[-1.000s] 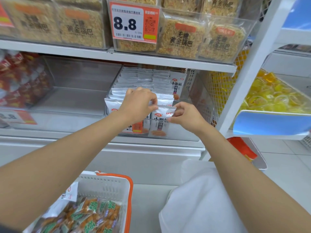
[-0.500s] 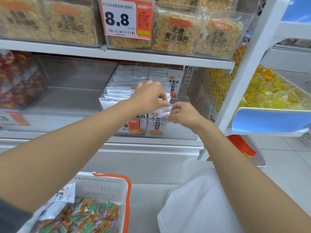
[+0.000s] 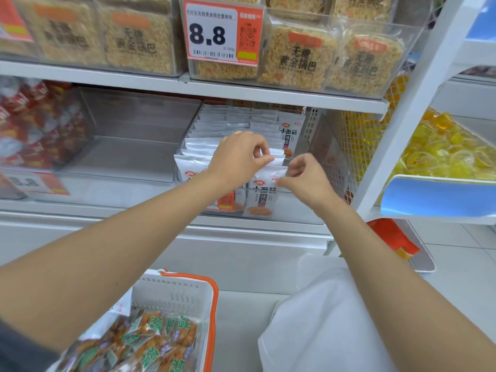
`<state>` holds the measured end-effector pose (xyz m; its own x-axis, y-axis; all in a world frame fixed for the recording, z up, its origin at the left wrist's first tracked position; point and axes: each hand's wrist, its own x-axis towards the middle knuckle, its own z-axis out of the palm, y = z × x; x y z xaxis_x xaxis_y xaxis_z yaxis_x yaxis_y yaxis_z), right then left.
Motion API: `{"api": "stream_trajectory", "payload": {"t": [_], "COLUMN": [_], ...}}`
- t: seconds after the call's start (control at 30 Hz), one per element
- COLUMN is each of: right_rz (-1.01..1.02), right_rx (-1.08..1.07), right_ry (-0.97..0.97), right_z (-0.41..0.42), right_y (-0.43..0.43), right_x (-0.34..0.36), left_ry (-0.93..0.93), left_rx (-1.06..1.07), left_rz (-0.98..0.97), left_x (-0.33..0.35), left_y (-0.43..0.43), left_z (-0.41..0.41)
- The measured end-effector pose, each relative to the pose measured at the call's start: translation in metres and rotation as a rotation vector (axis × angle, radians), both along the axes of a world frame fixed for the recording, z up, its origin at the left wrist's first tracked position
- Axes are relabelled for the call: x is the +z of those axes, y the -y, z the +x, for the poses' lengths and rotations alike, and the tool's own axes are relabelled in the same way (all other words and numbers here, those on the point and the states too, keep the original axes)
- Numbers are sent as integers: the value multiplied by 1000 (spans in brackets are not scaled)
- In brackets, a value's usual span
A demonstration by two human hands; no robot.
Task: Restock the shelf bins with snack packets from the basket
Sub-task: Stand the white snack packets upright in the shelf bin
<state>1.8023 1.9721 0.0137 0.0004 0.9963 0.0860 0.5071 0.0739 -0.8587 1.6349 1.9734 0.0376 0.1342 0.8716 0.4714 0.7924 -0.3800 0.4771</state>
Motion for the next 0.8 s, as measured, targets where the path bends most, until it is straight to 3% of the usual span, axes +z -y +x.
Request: {"api": "stream_trajectory", "payload": {"t": [0.1,0.17,0.37,0.57,0.8], "right_rz": [355,392,265,61,-142], "right_rx": [-38,43,425,791,1214], "right_ry": [71,92,335,674,1068], "right_z": [-10,-26,-89,-142,-220], "right_y": [16,29,60,91,124], "right_x": [3,0,-34,-99,-176], "left_ry": [52,66,118,139,-172], "left_rx": [92,140,318,367,418], "left_rz": [-2,-38,-263,-623,-995], "left_x": [-9,-19,-67,-141,-212], "left_y": [25,46,113,176,196], "left_z": [-17,-33,-109,-205,-281]}}
